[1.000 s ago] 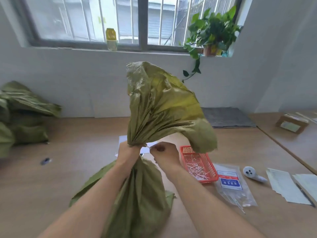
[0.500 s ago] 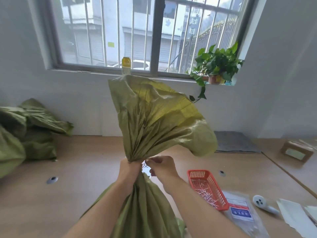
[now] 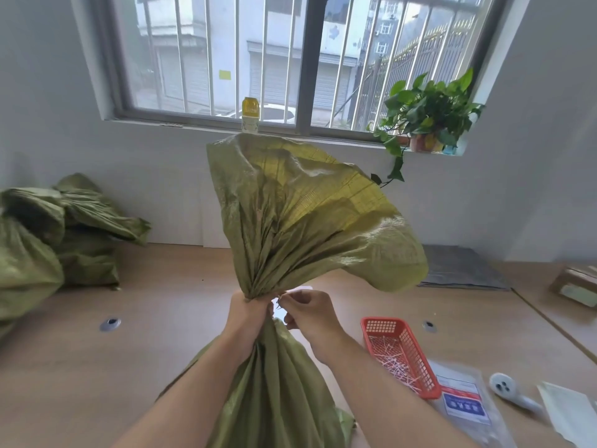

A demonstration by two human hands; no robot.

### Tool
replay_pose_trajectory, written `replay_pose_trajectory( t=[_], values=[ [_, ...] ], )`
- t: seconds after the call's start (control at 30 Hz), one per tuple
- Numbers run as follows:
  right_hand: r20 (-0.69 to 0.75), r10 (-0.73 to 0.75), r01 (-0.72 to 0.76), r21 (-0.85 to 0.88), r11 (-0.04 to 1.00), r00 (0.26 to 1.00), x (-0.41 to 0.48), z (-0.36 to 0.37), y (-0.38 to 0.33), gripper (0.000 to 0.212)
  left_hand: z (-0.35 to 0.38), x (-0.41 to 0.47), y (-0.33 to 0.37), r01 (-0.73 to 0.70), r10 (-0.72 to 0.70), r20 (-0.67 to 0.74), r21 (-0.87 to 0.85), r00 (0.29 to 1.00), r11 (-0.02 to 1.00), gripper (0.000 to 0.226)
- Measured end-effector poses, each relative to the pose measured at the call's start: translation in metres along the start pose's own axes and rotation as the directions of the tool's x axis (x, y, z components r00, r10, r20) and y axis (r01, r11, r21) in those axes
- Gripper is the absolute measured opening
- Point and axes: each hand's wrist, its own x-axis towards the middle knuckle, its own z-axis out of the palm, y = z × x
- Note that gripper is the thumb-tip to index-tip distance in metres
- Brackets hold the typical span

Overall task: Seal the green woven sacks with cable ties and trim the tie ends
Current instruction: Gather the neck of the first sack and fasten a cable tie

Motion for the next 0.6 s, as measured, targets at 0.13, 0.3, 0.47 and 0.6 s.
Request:
replay_pose_trajectory(
  t=[0.13, 0.3, 0.47, 0.6],
  values=[
    [0.006, 0.013, -0.013, 0.010, 1.000, 1.000, 0.000, -0.004, 0.003, 0.011, 0.003, 0.004, -0.002, 0.006, -0.006, -0.003, 0.009, 1.000, 1.000, 0.031],
    [0.040, 0.030, -0.032, 0.039, 0.999, 0.999, -0.002, -0.009, 0.004, 0.009, 0.005, 0.007, -0.007, 0.007, -0.008, 0.022, 0.030, 1.000, 1.000, 0.010],
    [0.029, 0.030, -0.035, 0.175, 0.984, 0.999, 0.001, -0.015, 0.006, 0.006, 0.005, 0.011, -0.008, 0.002, -0.002, 0.044, 0.011, 0.999, 1.000, 0.009],
    [-0.015, -0.021, 0.022, 0.118, 0.993, 1.000, 0.003, -0.014, 0.008, 0.006, 0.006, 0.014, -0.009, 0.012, -0.012, 0.038, 0.015, 0.999, 1.000, 0.013]
  ],
)
